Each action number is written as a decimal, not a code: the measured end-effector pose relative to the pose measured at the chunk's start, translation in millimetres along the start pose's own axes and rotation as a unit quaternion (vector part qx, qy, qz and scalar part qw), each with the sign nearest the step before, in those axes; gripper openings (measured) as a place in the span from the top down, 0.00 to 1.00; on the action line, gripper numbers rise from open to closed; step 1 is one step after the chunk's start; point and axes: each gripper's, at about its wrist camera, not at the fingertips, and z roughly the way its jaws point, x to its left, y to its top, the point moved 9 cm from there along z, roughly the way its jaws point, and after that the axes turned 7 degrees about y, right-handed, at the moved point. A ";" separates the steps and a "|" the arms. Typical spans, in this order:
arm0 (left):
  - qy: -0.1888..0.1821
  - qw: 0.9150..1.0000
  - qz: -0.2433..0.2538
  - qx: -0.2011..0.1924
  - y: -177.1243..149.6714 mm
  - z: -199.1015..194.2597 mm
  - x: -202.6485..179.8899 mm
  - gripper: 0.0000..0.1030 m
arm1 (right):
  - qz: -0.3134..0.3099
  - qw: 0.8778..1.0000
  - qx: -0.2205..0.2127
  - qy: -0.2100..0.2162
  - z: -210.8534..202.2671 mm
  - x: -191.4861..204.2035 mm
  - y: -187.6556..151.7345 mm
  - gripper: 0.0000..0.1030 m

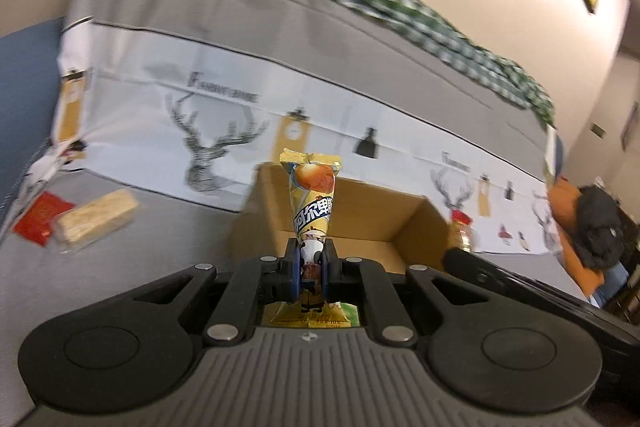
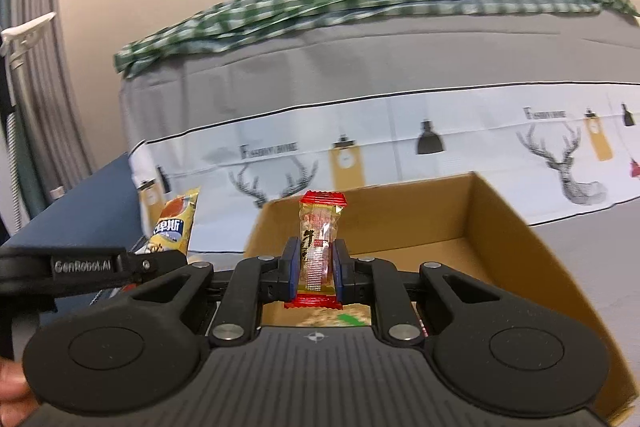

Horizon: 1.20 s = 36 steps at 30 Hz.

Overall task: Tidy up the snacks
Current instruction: 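Carry the yellow snack and red candy over the cardboard box with both tools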

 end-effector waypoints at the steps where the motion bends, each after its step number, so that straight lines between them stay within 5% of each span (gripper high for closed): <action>1: -0.008 1.000 0.005 -0.002 -1.1 -0.3 -6.0 0.90 | 0.001 1.000 -0.001 -0.004 -1.4 -4.5 0.4 0.84; 16: -0.058 0.998 0.030 0.020 -22.2 19.6 -48.4 0.90 | 0.024 0.998 -0.012 -0.056 -12.6 -47.5 3.9 0.84; 36: -0.069 0.996 0.044 0.027 -28.0 23.9 -56.8 0.90 | 0.023 0.997 -0.006 -0.073 -11.8 -54.4 0.2 0.84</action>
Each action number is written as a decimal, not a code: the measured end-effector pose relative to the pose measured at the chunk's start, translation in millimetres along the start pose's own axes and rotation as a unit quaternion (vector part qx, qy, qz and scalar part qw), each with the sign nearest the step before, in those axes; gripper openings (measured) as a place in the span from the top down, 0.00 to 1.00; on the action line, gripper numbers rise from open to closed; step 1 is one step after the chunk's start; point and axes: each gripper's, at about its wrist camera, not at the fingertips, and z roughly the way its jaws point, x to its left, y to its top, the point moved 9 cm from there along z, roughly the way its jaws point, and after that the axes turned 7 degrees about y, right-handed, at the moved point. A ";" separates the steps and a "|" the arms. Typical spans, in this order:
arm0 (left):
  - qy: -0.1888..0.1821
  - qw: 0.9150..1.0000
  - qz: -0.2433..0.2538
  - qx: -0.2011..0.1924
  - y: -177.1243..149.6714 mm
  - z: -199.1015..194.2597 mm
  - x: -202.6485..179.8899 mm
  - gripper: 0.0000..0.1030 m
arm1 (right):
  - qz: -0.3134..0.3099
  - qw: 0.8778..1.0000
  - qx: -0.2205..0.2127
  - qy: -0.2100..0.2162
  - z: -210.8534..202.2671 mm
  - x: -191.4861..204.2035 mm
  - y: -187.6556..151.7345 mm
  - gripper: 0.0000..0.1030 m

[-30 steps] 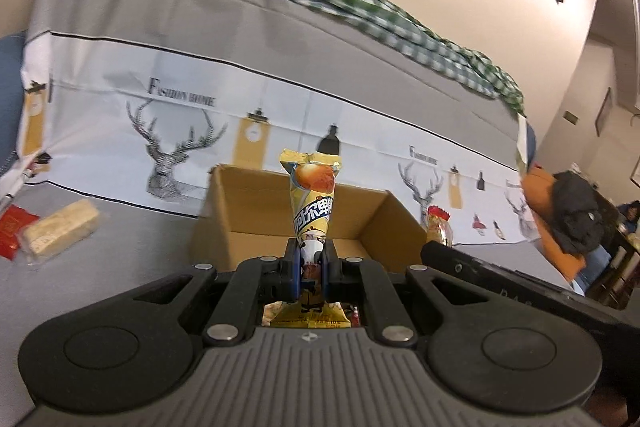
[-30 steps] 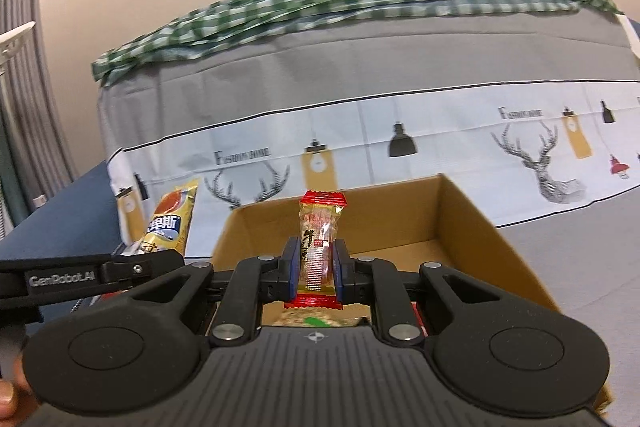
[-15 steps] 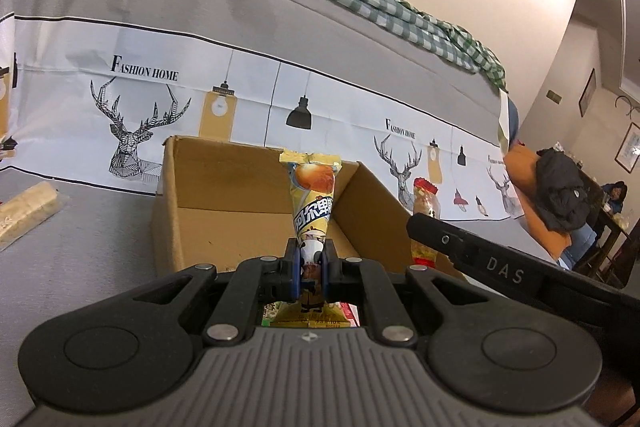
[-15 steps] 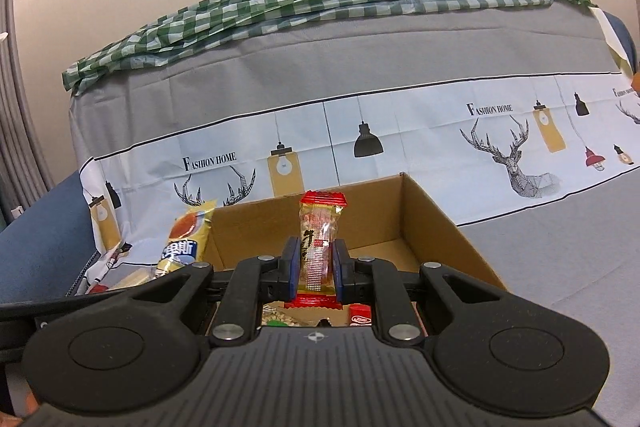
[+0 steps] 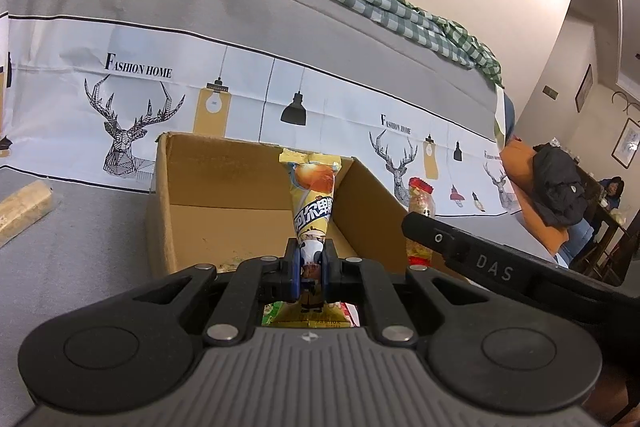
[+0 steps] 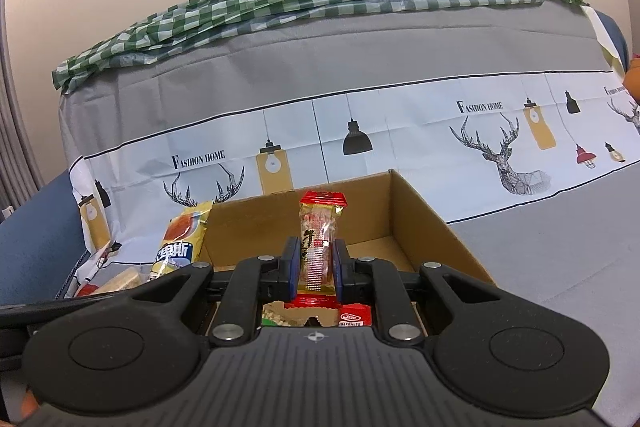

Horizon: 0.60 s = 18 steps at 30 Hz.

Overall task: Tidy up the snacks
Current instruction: 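Carry the yellow snack and red candy over the cardboard box with both tools, then open both tools to drop the yellow snack and red candy into the box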

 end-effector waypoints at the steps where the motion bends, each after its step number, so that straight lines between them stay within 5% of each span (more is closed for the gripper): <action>1: -0.001 1.000 0.001 0.000 0.2 0.3 -0.3 0.90 | -0.001 1.000 0.000 -0.001 0.2 1.0 0.0 0.84; 13: -0.014 1.000 -0.003 0.008 -0.8 1.5 0.7 0.90 | -0.005 1.000 0.004 -0.002 3.0 3.6 -0.9 0.84; 15: -0.020 1.000 -0.014 0.016 -2.3 2.8 2.4 0.79 | -0.002 1.000 0.010 -0.003 5.0 2.5 -3.5 0.83; 16: -0.018 1.000 -0.017 0.015 -1.7 2.7 3.9 0.69 | 0.000 1.000 0.013 -0.007 6.2 1.7 -5.1 0.80; 18: -0.018 0.999 -0.024 0.015 0.1 1.7 7.2 0.67 | 0.002 1.000 0.019 -0.022 8.3 -0.6 -6.5 0.63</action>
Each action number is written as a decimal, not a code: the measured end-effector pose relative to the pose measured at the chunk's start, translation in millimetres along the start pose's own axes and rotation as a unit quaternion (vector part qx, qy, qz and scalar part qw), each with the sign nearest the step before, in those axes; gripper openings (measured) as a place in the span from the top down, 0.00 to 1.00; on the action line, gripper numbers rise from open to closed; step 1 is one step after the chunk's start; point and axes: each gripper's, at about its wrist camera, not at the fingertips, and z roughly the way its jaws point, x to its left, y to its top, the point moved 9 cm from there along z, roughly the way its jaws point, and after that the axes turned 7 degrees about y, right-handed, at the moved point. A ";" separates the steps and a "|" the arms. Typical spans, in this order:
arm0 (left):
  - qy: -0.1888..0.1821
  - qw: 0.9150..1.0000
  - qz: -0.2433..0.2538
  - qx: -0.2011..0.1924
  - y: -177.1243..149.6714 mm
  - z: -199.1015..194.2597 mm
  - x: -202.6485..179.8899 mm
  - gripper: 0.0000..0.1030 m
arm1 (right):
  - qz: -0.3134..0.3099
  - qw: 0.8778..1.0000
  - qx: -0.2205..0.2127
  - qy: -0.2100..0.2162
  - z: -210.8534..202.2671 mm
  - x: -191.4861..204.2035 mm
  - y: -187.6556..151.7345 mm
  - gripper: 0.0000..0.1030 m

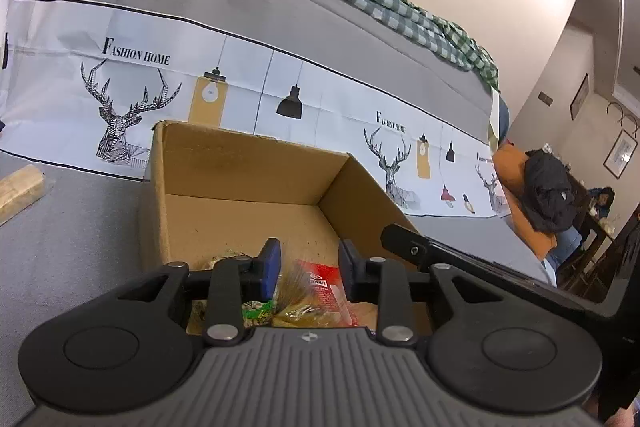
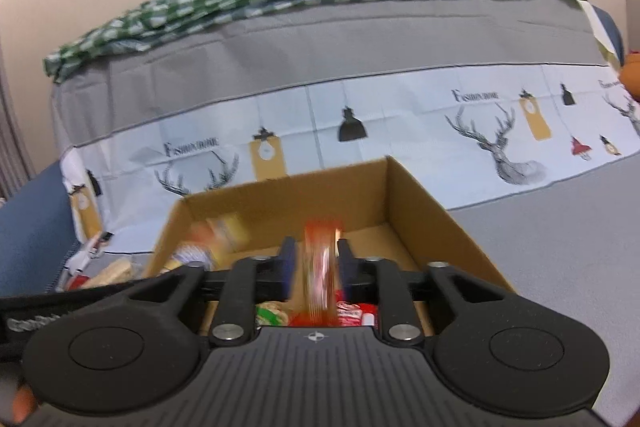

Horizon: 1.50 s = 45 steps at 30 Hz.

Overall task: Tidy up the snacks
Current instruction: 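Open both tools to drop the yellow snack and red candy into the box, then move both tools back to the sofa and grasp the cream bar pack with the right tool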

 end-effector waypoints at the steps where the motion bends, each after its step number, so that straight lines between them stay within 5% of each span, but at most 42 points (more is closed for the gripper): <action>1: -0.001 1.000 -0.004 0.000 1.2 -0.3 0.6 0.67 | 0.003 1.000 0.000 -0.002 0.2 -1.0 -0.3 0.59; 14: 0.030 0.999 -0.005 -0.010 6.5 -14.7 27.8 0.67 | -0.001 1.000 0.010 0.003 10.7 20.7 -9.0 0.55; 23: 0.079 0.994 0.001 -0.072 30.9 -44.1 65.7 0.67 | -0.003 1.000 -0.013 0.027 11.6 63.0 -7.9 0.55; 29: 0.143 0.986 -0.003 -0.090 97.2 -39.0 108.5 0.67 | 0.012 0.999 -0.025 0.047 14.7 83.8 -6.8 0.55; 33: 0.206 0.973 0.005 -0.101 107.9 -32.0 155.0 0.69 | 0.019 0.998 -0.030 0.060 15.3 95.3 -7.9 0.62; 35: 0.247 0.967 0.009 -0.060 102.3 -21.4 180.6 0.86 | 0.020 0.996 -0.027 0.081 16.8 103.7 -10.2 0.82; 39: 0.258 0.963 -0.083 -0.015 98.4 -17.3 235.8 0.91 | 0.015 0.994 -0.021 0.107 18.4 121.2 -11.6 0.82; 45: 0.293 0.945 -0.147 0.016 85.5 -27.2 282.4 0.91 | -0.003 0.986 -0.007 0.165 23.3 157.9 -7.7 0.81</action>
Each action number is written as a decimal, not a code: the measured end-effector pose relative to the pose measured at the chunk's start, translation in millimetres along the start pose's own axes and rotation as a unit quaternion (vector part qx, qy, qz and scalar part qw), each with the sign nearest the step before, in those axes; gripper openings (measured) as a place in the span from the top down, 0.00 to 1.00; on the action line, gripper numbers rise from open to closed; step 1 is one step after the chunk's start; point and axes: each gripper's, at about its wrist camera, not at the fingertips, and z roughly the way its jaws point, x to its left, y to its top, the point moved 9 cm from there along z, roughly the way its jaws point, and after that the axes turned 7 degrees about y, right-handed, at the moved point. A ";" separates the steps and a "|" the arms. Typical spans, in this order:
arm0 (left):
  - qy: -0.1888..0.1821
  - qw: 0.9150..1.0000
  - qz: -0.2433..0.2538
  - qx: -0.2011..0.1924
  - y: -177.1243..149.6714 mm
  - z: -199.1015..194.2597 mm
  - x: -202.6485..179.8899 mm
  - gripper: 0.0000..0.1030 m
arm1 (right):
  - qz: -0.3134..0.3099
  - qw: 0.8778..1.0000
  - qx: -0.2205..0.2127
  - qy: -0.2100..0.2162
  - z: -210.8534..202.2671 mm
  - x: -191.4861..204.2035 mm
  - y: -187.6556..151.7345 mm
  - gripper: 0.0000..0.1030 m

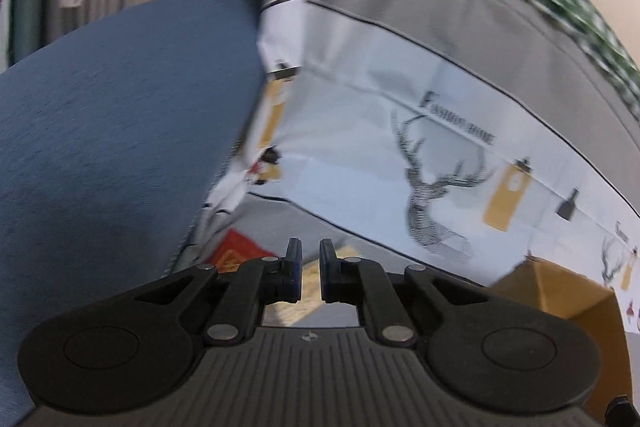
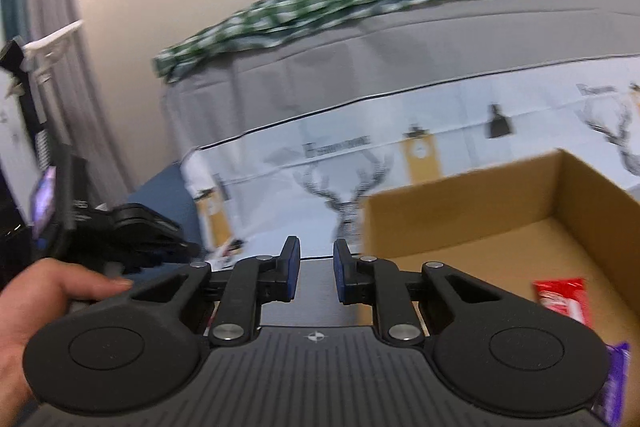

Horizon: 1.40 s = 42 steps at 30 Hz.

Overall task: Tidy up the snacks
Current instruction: 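Move both tools back to the sofa and grasp the cream bar pack with the right tool, then grasp the red square packet with the left tool while the right tool holds the cream bar pack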

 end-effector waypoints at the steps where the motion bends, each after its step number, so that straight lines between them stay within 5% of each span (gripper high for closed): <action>1: 0.002 1.000 -0.008 0.002 2.3 1.5 4.6 0.91 | -0.005 1.000 0.008 0.009 6.1 6.6 0.8 0.81; 6: 0.007 0.999 -0.034 0.002 5.9 0.4 18.4 0.91 | 0.020 0.999 0.041 0.028 61.2 29.9 1.4 0.79; 14: 0.016 0.996 -0.088 -0.005 20.8 -3.6 42.9 0.91 | 0.122 0.980 0.160 -0.004 203.5 38.7 -46.8 0.37; 19: 0.012 0.996 -0.094 -0.002 22.4 -3.6 45.1 0.91 | 0.125 0.966 0.215 -0.066 263.6 32.8 -86.0 0.30; 23: 0.015 0.995 -0.097 -0.004 24.3 -5.6 49.2 0.91 | 0.115 0.961 0.231 -0.097 284.9 34.9 -100.9 0.14; 27: 0.016 0.995 -0.095 0.002 22.1 -3.4 47.5 0.91 | 0.069 0.962 0.237 -0.120 294.3 43.5 -101.9 0.15; 30: 0.014 0.996 -0.092 0.001 23.0 -4.7 45.9 0.91 | 0.037 0.962 0.240 -0.126 295.9 45.0 -98.8 0.44; 31: 0.013 0.996 -0.090 0.001 22.8 -4.7 45.8 0.91 | 0.020 0.961 0.241 -0.132 294.0 45.0 -97.7 0.61; 32: 0.012 0.996 -0.089 0.004 22.4 -4.1 45.3 0.91 | 0.010 0.961 0.244 -0.131 293.3 42.9 -96.9 0.63; 42: -0.002 0.999 -0.047 0.023 14.3 2.0 44.2 0.90 | -0.003 0.965 0.256 -0.057 167.7 35.3 -70.7 0.63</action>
